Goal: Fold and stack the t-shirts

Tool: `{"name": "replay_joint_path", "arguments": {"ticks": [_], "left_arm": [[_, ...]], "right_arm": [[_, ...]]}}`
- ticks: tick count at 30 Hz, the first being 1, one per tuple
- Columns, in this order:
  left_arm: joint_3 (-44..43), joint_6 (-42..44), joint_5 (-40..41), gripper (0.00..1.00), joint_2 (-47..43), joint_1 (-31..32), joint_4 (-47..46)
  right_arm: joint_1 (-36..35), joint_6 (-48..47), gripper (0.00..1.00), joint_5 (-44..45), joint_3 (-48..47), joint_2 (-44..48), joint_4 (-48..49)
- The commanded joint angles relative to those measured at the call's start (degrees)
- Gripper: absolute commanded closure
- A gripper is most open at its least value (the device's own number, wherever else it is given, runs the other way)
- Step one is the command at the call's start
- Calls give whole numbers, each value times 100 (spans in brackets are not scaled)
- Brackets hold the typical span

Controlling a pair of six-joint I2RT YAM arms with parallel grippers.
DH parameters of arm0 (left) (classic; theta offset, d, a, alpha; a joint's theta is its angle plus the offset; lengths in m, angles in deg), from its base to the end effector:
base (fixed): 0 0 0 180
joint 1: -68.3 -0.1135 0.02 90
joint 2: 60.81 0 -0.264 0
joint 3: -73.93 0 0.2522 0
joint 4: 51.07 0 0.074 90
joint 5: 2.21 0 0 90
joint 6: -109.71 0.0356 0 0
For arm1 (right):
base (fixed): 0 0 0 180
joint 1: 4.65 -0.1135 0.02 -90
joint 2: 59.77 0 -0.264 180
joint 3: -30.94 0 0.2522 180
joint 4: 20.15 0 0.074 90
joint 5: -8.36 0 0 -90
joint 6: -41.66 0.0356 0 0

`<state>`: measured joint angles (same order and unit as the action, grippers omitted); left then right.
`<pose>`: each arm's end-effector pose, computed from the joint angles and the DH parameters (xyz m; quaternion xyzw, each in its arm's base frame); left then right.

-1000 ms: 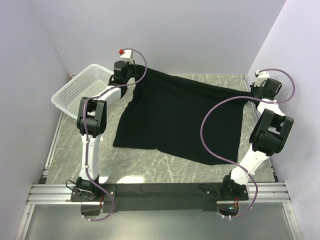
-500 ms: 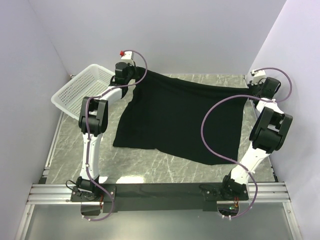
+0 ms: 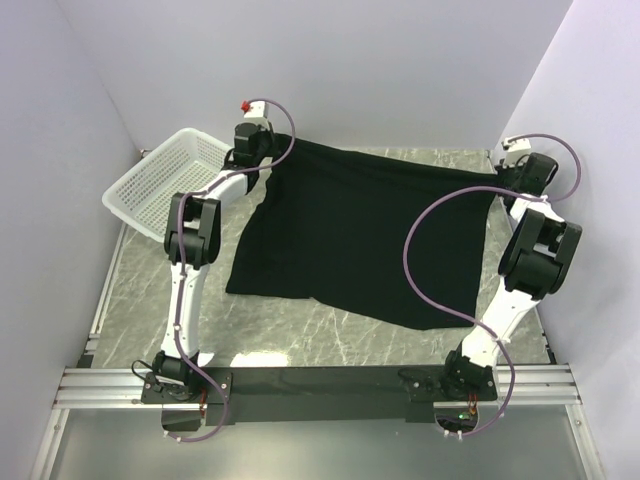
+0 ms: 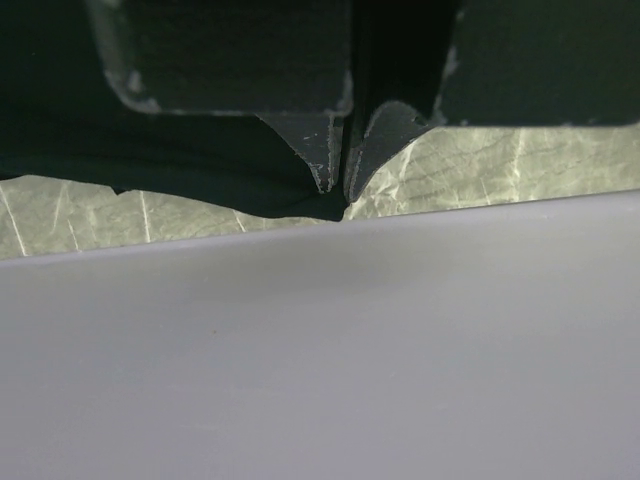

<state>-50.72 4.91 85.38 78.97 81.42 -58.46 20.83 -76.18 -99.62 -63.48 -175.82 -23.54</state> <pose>0.5583 -0.1317 0.2034 0.0028 0.7532 -0.1740 0.6344 0.4273 -0.1915 0.2121 -0.1011 0.8312 -0.1203 0.5333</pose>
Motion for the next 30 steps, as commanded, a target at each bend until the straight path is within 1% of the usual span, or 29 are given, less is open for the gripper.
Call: {"name": "replay_joint_path", "arguments": {"ticks": [1, 4, 12, 17, 23, 30], "left_arm": [[-433, -215, 224, 99, 127, 15, 58], [-451, -268, 224, 99, 180, 32, 41], [-284, -180, 128, 99, 93, 67, -223], [41, 30, -57, 99, -56, 67, -390], [463, 232, -75, 99, -294, 67, -434], [946, 444, 189, 99, -601, 59, -469]], "right_arm": [[-51, 261, 100, 576, -257, -58, 632], [-69, 296, 100, 567, -283, -93, 677], [-60, 287, 100, -30, -73, 100, 624], [-25, 314, 100, -399, 120, 363, 492], [63, 138, 100, -479, 340, 548, 317], [177, -90, 100, -470, 543, 645, 141]]}}
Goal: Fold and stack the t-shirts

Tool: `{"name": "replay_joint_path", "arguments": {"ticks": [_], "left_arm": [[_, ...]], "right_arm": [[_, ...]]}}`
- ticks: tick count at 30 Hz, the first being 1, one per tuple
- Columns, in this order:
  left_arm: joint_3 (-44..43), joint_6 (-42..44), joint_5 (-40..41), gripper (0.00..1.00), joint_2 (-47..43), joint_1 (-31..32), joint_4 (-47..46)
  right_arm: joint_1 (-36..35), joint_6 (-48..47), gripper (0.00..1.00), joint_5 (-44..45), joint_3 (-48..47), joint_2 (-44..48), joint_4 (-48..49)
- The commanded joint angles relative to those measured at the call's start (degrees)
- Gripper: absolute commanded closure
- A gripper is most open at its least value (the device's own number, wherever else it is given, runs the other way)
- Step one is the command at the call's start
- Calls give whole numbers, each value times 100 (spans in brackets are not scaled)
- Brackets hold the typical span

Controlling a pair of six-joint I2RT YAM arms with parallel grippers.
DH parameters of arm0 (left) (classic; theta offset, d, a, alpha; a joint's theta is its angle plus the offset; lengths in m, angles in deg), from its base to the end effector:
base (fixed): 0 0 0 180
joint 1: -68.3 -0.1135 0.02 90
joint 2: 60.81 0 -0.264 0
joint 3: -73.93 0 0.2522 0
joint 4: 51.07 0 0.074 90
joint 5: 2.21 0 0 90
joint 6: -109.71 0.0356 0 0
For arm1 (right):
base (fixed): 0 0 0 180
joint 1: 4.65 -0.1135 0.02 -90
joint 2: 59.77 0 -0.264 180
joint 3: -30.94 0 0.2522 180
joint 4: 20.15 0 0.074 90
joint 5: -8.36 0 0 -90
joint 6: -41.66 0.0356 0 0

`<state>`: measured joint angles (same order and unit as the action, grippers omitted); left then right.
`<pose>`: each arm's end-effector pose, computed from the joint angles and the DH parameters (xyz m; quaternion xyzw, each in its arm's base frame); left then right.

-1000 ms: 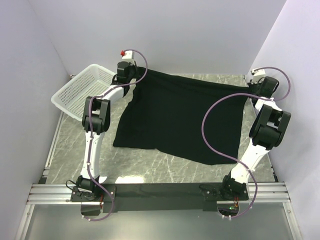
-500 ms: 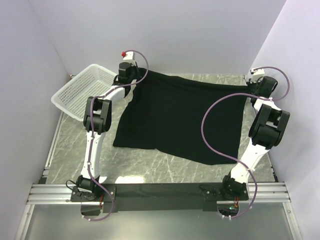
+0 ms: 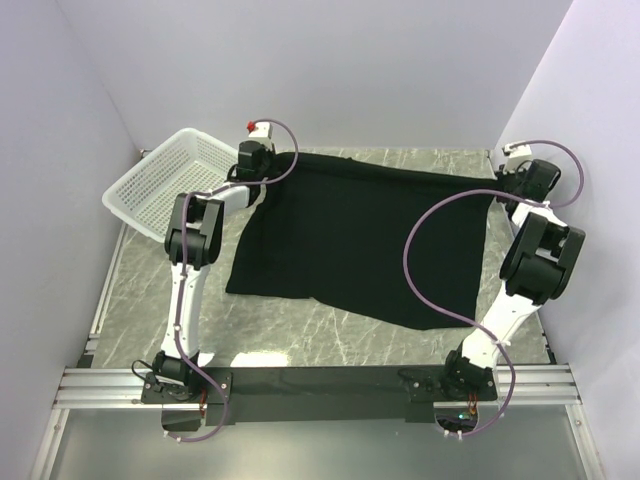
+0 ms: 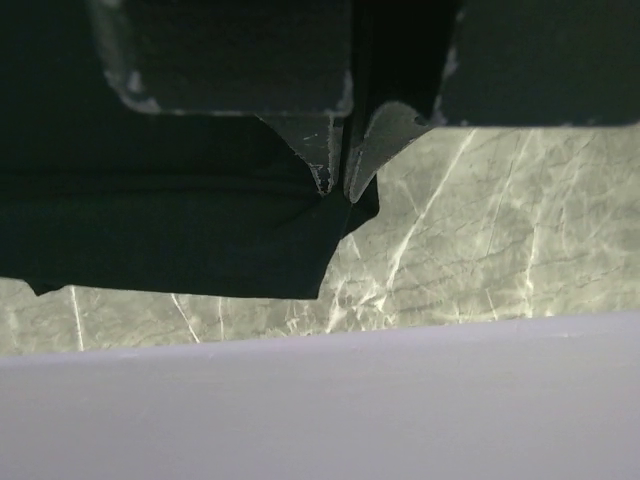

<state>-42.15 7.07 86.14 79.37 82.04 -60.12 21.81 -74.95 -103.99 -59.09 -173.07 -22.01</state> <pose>0.5426 -0.1337 0.1511 0.0164 0.7934 -0.1499 0.5897 0.4115 -0.1897 0.2109 -0.1050 0.8279 -0.0887 0.5438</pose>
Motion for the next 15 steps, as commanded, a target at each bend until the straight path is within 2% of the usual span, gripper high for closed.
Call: {"name": "replay_joint_path", "arguments": {"ticks": [1, 9, 15], "left_arm": [[159, 245, 112, 99, -658, -3, -277], [459, 447, 174, 99, -861, -3, -216], [792, 570, 534, 99, -1080, -3, -364]], "right_arm": [[88, -256, 100, -7, 130, 370, -21], [131, -538, 100, 125, 411, 396, -109], [167, -565, 100, 90, 517, 484, -161]]}}
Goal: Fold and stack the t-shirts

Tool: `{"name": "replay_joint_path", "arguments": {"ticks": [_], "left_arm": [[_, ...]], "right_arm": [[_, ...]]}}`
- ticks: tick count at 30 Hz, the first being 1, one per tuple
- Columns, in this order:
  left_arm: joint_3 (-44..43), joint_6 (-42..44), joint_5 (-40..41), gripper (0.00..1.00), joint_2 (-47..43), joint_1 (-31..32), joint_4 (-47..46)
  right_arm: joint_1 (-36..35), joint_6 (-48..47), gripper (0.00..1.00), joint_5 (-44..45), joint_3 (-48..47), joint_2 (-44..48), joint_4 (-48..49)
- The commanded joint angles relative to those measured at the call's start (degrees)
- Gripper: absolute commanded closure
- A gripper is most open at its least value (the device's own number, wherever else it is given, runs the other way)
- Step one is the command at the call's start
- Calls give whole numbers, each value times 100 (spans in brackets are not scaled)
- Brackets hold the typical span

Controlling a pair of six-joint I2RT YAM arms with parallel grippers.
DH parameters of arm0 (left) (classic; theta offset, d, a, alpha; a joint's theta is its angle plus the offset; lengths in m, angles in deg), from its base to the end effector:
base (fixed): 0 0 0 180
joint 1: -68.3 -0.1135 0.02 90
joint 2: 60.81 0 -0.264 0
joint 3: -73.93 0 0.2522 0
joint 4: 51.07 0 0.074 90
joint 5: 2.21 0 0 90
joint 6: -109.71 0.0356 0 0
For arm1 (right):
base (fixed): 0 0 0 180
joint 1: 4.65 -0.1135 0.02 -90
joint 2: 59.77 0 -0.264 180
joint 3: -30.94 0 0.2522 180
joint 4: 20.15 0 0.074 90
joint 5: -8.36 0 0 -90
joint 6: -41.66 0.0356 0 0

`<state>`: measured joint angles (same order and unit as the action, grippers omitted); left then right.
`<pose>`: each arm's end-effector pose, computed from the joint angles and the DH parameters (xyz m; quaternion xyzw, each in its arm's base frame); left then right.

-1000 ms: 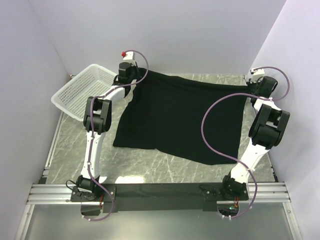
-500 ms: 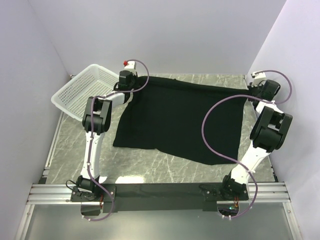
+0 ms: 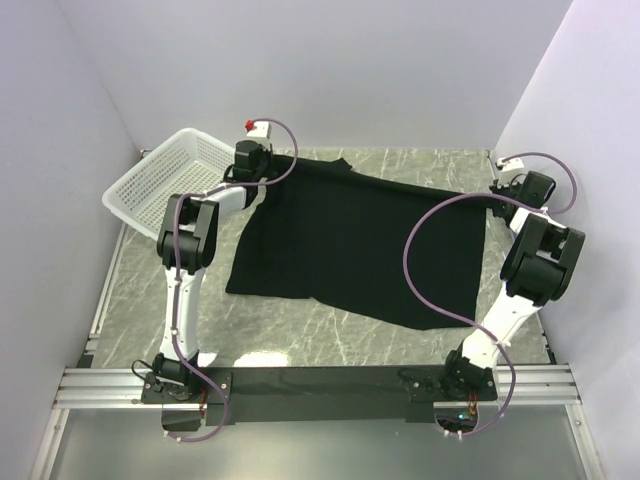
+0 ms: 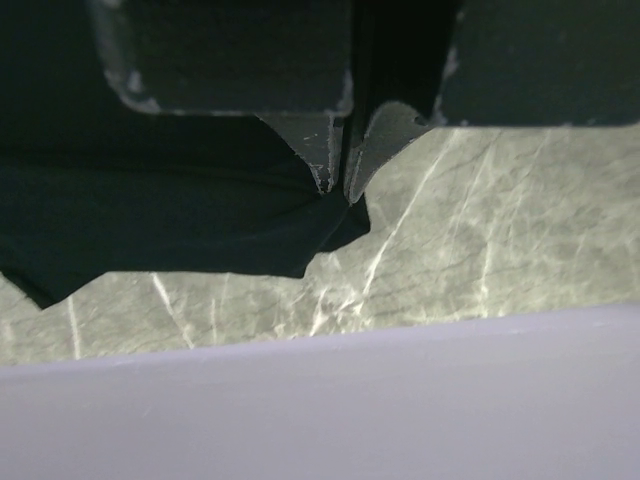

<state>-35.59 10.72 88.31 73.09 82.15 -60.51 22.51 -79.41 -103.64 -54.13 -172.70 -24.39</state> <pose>0.5231 -0.1286 0.1714 0.0309 0.7924 -0.1171 0.5978 0.3944 -0.1874 0.1819 -0.1216 0.8553 -0.0853 0.4964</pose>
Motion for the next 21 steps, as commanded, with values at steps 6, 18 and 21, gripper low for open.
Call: {"name": "replay_joint_path", "arguments": {"ticks": [6, 18, 21], "left_arm": [[480, 258, 344, 100, -611, -22, -370], [858, 390, 458, 99, -831, -22, -466], [875, 425, 467, 99, -831, -22, -440]], "right_arm": [[176, -241, 100, -128, 38, 534, -160], [193, -996, 100, -621, -6, 543, -1143], [193, -1015, 100, -525, 29, 508, -1171]]}}
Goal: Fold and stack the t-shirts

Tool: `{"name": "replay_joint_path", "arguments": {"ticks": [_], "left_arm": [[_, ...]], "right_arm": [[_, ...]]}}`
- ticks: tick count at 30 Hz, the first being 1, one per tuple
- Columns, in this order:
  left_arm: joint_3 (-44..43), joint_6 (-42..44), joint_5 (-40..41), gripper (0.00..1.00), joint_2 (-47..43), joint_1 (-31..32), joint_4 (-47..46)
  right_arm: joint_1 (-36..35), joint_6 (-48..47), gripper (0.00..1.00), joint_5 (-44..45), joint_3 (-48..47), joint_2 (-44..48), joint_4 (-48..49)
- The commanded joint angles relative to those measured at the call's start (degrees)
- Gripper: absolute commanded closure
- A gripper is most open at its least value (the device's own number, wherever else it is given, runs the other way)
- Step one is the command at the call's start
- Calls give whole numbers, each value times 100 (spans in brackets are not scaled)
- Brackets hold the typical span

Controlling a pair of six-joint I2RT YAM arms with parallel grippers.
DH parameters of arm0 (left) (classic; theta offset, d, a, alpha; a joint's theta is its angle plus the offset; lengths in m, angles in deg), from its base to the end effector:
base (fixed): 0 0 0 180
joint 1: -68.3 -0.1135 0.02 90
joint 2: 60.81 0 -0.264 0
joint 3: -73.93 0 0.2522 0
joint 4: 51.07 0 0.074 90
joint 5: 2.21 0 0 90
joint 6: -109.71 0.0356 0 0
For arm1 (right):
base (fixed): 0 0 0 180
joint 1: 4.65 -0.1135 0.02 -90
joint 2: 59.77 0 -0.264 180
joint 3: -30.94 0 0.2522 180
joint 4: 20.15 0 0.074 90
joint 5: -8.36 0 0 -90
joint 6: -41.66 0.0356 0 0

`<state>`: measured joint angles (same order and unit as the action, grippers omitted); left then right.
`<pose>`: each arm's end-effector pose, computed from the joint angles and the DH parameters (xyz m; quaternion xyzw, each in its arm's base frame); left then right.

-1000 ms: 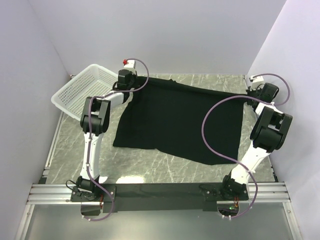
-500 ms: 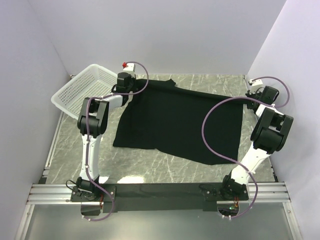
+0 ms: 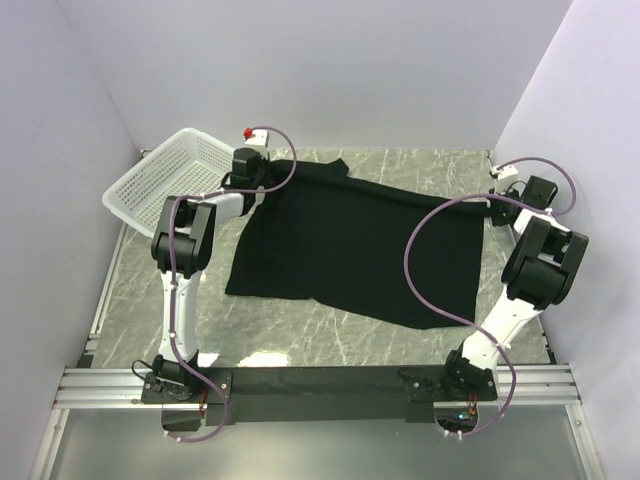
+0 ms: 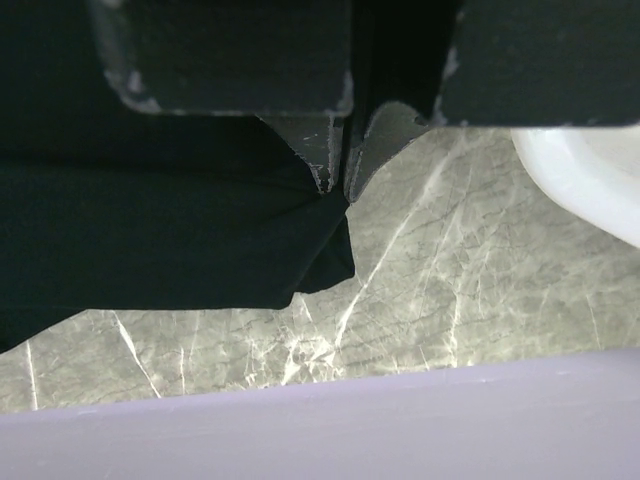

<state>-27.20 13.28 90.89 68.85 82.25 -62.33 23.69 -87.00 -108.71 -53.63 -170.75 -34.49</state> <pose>0.5000 -0.1222 0.1638 0.0368 0.8043 -0.0834 0.5872 0.3778 -0.1853 0.1788 -0.1766 0.8715 -0.0462 0.4552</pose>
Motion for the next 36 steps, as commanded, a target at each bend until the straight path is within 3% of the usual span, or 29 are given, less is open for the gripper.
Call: {"name": "replay_joint_path", "arguments": {"ticks": [1, 8, 22, 36], "left_arm": [[45, 186, 201, 99, -398, -25, -258], [98, 239, 306, 99, -433, -33, -302], [-8, 134, 192, 99, -662, -33, -557], [608, 318, 174, 99, -917, -42, -523]], "right_arm": [[93, -265, 100, 0, -30, 288, -171], [163, -274, 100, -61, -47, 314, -267], [357, -186, 100, -1054, -285, 595, -1102], [374, -239, 100, -721, -126, 463, -1067]]}}
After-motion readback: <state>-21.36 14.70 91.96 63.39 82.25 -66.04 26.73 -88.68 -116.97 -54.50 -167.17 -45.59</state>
